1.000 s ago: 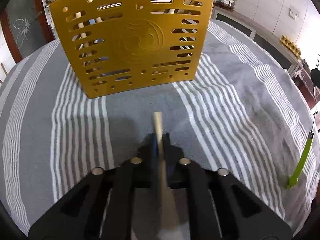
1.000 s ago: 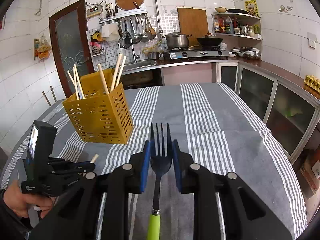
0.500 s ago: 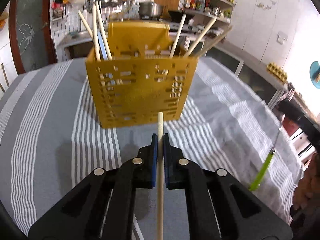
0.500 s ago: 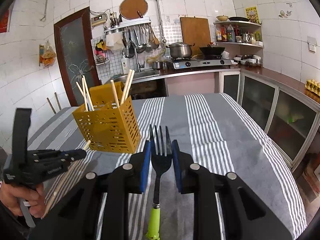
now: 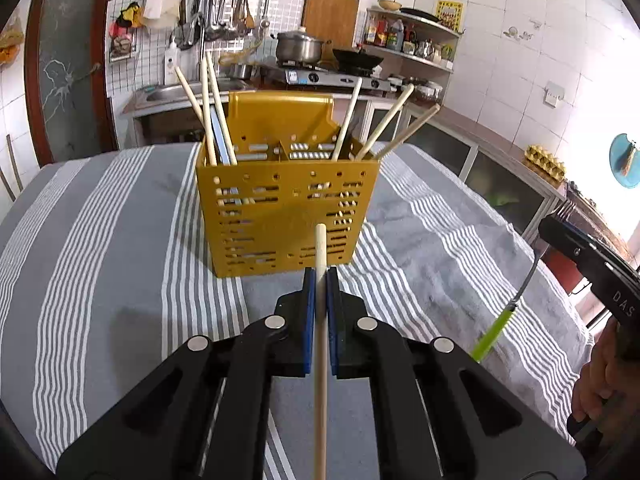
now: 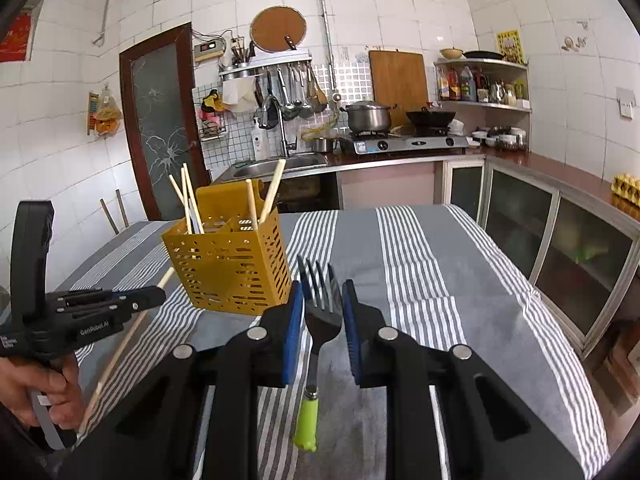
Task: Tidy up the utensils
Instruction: 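Lift the chopstick toward the yellow holder with the left tool while the right tool lifts the fork, then lower the chopstick into the holder with the left tool while the right tool lowers the fork in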
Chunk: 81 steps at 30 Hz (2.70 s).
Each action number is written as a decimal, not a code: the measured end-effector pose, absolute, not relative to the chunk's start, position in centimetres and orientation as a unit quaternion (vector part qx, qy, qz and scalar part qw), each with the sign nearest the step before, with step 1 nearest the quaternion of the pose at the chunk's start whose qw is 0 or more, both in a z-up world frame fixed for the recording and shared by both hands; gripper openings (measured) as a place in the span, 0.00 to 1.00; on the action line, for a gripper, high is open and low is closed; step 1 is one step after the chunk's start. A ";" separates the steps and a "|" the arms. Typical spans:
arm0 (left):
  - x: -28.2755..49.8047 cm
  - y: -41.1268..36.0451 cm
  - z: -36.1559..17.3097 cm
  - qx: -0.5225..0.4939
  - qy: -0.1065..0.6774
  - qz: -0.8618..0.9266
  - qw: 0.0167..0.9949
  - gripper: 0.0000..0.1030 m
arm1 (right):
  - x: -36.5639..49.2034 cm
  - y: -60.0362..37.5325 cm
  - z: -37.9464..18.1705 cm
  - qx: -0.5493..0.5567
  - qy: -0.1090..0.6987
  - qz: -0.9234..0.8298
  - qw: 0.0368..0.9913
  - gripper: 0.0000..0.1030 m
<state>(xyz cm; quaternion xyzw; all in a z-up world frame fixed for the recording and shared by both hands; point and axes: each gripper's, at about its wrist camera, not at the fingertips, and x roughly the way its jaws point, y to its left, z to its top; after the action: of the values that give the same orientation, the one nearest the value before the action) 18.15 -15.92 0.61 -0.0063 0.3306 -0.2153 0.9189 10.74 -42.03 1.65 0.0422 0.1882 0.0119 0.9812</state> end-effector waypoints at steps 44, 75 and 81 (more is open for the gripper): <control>17.0 -13.7 4.9 -0.021 0.283 -0.217 0.934 0.04 | 9.9 -40.0 5.0 0.004 0.158 0.026 0.987 0.01; 24.1 -12.7 18.0 -0.018 0.137 -0.190 0.972 0.04 | 18.5 -34.8 15.0 -0.092 0.106 0.006 0.990 0.01; 28.2 -12.9 17.7 -0.026 0.131 -0.174 0.976 0.04 | 21.4 -34.1 15.1 -0.100 0.114 0.008 0.988 0.01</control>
<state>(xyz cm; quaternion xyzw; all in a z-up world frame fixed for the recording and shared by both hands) 28.23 -12.87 17.70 -0.0264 0.1312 -0.1736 0.9757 21.41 -34.05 15.05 -0.0997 0.1143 0.0077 0.9884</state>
